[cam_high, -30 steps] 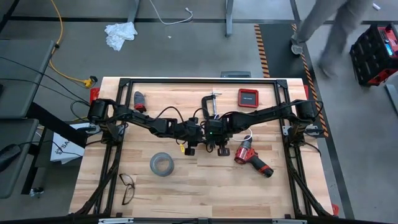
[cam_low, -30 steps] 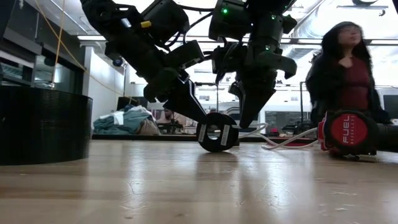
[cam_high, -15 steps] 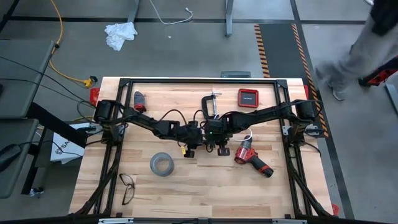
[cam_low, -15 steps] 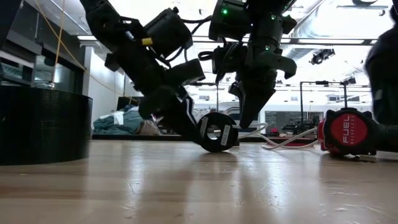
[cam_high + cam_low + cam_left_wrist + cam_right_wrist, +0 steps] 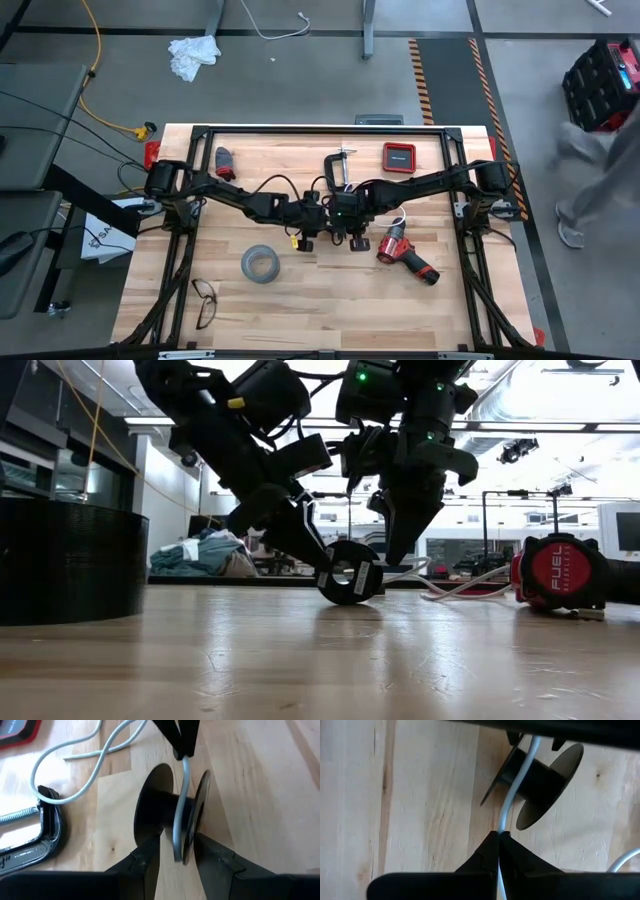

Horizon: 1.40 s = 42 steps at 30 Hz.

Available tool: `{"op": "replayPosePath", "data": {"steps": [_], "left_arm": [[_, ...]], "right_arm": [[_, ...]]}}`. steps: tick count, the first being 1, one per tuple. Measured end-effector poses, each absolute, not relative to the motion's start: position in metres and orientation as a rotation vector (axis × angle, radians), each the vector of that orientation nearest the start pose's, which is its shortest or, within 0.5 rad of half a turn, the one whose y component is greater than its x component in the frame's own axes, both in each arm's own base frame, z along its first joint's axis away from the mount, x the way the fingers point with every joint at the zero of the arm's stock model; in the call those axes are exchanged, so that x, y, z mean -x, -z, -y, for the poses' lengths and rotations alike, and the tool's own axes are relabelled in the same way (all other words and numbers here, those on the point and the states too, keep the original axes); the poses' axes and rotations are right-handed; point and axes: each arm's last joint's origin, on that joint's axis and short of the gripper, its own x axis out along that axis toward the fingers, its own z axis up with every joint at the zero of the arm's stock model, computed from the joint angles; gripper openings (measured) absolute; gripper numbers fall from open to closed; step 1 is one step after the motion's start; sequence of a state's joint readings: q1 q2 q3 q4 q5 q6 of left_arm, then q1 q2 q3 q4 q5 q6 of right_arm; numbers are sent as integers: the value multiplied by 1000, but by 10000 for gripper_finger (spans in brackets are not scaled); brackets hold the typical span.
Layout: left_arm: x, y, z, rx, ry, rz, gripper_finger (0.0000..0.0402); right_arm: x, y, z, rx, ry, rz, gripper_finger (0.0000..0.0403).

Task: Coil cords
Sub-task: Coil the white wire onto the black spool

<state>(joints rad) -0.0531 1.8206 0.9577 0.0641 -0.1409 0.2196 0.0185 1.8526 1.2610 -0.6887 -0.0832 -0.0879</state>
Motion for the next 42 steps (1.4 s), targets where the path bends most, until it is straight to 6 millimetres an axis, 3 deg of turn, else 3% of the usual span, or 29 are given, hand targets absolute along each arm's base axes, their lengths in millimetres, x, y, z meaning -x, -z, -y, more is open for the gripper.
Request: {"op": "replayPosePath", "data": {"steps": [17,30,34,39,42], "left_arm": [[-357,-144,24,-325,66,-788,115],[-357,-144,24,-219,23,-789,113],[-357,-144,24,-212,12,-789,87],[-357,-144,23,-197,-15,-790,17],[-357,-144,23,-170,-26,-790,13]], "right_arm": [[-358,-178,-9,34,-143,-1271,0],[-358,-178,-9,34,-143,-1269,0],[-358,-178,-9,34,-143,-1269,0],[-358,-178,-9,34,-143,-1269,0],[-358,-178,-9,34,-143,-1270,0]]}}
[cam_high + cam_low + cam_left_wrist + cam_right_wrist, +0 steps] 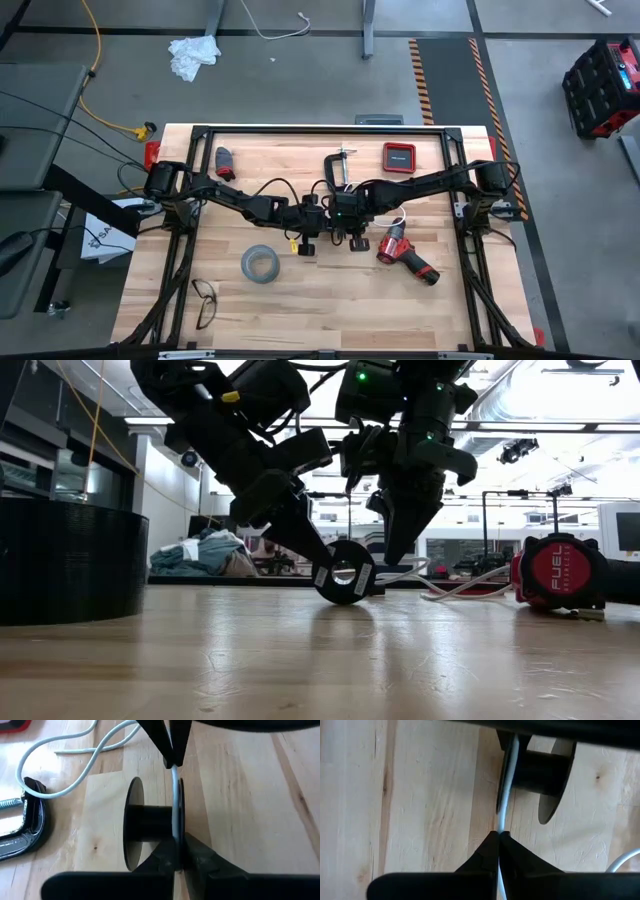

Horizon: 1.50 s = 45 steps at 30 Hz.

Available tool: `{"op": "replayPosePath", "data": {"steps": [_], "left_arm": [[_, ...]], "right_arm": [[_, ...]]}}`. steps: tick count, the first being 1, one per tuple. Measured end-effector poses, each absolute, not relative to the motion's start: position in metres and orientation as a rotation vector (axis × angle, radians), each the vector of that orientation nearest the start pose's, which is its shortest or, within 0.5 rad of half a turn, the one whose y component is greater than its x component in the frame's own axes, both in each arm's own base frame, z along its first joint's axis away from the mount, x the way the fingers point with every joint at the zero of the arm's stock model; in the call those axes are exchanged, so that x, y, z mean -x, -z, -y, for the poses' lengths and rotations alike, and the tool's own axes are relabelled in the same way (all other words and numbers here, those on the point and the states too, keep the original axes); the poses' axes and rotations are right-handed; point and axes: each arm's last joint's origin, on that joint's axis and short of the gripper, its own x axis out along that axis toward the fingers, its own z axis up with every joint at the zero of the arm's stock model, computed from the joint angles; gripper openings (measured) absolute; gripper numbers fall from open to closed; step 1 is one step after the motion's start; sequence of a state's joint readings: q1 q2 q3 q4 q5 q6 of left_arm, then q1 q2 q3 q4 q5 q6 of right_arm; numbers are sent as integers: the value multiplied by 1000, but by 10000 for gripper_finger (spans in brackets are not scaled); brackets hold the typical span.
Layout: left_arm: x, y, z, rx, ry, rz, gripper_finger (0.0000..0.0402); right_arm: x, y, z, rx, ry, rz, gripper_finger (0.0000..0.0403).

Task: Coil cords
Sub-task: Coil the white wire onto the black spool

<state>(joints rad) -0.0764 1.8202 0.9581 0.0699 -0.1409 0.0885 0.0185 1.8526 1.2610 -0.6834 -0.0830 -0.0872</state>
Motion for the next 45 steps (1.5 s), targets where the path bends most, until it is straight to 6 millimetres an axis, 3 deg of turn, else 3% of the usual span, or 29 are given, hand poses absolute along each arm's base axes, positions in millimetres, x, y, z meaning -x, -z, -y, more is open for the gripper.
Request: {"op": "replayPosePath", "data": {"steps": [5,12,22,27,35,40,45], "left_arm": [[-355,-144,23,-151,-25,-806,7],[-348,-152,24,-103,4,-846,6],[-333,-181,14,-61,-19,-848,6],[-310,-238,11,23,-17,-693,6],[-242,-335,8,286,-45,-302,6],[-210,-373,5,406,-84,-48,6],[-201,-391,3,431,-97,112,6]], "right_arm": [[-358,-181,-9,18,-131,-1259,0],[-351,-218,-7,46,-60,-1120,7],[-333,-266,3,-27,60,-955,104],[-316,-297,5,-115,146,-834,143],[-294,-352,6,-169,118,-510,145],[-295,-367,5,-170,76,-375,145],[-305,-370,5,-150,45,-297,145]]}}
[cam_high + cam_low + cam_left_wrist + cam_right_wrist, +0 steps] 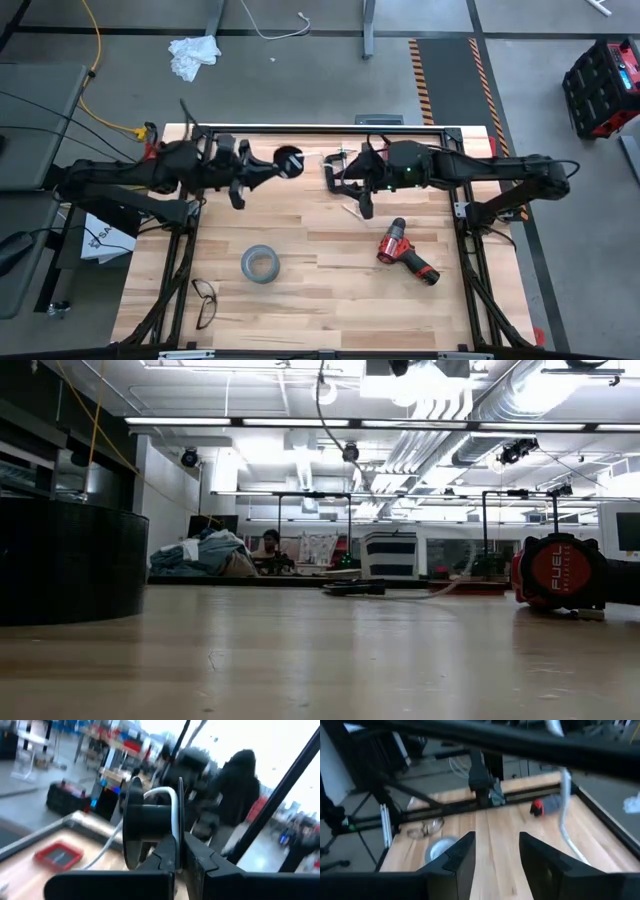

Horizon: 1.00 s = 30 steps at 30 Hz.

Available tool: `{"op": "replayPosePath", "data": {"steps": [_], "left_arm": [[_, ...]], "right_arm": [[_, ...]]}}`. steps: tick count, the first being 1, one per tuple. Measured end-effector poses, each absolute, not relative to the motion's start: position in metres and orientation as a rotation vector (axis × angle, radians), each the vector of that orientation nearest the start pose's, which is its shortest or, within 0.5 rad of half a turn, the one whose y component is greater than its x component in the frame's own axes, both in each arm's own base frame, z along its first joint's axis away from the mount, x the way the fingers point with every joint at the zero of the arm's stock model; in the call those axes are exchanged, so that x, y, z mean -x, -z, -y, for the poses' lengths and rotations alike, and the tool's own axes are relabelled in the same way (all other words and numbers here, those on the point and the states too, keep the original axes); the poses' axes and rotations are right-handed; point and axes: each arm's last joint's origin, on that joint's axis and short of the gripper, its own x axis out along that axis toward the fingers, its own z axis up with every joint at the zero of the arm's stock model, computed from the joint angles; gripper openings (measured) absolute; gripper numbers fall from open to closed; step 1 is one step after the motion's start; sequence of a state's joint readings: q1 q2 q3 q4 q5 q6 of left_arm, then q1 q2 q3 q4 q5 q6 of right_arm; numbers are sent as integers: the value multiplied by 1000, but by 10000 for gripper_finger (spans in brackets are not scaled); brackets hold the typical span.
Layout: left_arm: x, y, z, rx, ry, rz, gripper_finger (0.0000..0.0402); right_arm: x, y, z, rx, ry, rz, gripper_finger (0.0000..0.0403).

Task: Coil cords
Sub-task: Coil the white wire onto the black spool

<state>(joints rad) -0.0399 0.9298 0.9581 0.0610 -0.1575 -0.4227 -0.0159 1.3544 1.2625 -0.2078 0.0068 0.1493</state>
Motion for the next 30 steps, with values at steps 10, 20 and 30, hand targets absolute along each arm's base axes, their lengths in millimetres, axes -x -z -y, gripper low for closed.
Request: {"op": "replayPosePath", "data": {"steps": [10,20,30], "left_arm": [[-205,-407,6,511,17,294,6],[-199,-423,6,591,94,458,6],[-198,-424,6,663,118,476,6]], "right_arm": [[-311,-374,20,-123,129,-216,145],[-336,-365,21,-141,11,-136,145],[-342,-364,21,-154,35,-98,145]]}}
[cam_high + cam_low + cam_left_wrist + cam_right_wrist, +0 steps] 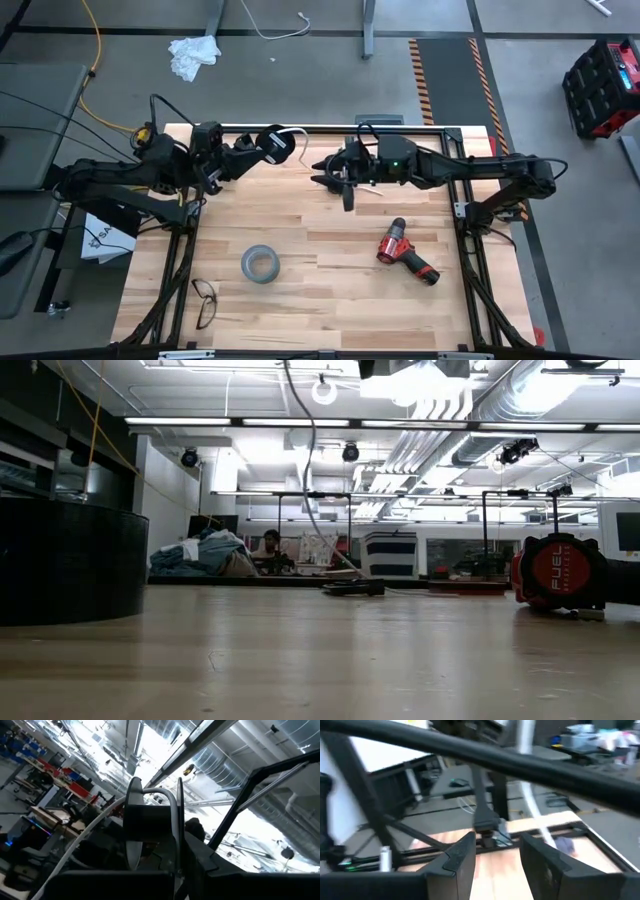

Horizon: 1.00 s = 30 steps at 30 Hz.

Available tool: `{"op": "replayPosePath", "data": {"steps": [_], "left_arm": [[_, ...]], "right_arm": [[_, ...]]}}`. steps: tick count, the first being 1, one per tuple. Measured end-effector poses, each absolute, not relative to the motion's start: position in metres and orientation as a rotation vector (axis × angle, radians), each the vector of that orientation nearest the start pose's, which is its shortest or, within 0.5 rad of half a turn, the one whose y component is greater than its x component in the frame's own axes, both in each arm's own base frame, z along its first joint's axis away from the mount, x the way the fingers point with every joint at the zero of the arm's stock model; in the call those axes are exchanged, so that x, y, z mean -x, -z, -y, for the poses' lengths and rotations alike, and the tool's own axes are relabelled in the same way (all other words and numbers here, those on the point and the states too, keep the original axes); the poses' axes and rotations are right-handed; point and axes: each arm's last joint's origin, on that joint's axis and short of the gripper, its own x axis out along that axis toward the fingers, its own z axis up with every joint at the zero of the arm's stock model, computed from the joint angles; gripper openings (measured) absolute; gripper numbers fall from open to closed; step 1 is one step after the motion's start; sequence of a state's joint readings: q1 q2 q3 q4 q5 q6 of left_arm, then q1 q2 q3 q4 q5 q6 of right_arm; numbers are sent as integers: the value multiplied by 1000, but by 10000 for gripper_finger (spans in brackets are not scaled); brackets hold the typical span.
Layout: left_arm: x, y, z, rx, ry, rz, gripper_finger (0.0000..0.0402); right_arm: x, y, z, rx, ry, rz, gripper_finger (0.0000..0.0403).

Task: Coil cords
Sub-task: Coil the white wire onto the black spool

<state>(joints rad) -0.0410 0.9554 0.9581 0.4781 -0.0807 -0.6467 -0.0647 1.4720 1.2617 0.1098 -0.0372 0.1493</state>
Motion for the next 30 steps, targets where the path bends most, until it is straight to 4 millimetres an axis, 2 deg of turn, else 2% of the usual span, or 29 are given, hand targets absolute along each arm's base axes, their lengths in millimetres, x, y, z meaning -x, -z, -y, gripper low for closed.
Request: {"op": "replayPosePath", "data": {"steps": [8,15,25,28,30], "left_arm": [[-198,-426,7,689,141,504,6],[-213,-419,9,712,160,462,6],[-221,-415,13,716,187,443,6],[-221,-415,13,710,185,442,6],[-220,-415,13,699,182,441,6]], "right_arm": [[-343,-364,23,-125,78,-83,145],[-356,-353,24,-133,83,-78,145],[-356,-355,24,-162,127,-49,143],[-356,-355,19,-162,112,-51,116],[-356,-356,14,-158,95,-50,73]]}}
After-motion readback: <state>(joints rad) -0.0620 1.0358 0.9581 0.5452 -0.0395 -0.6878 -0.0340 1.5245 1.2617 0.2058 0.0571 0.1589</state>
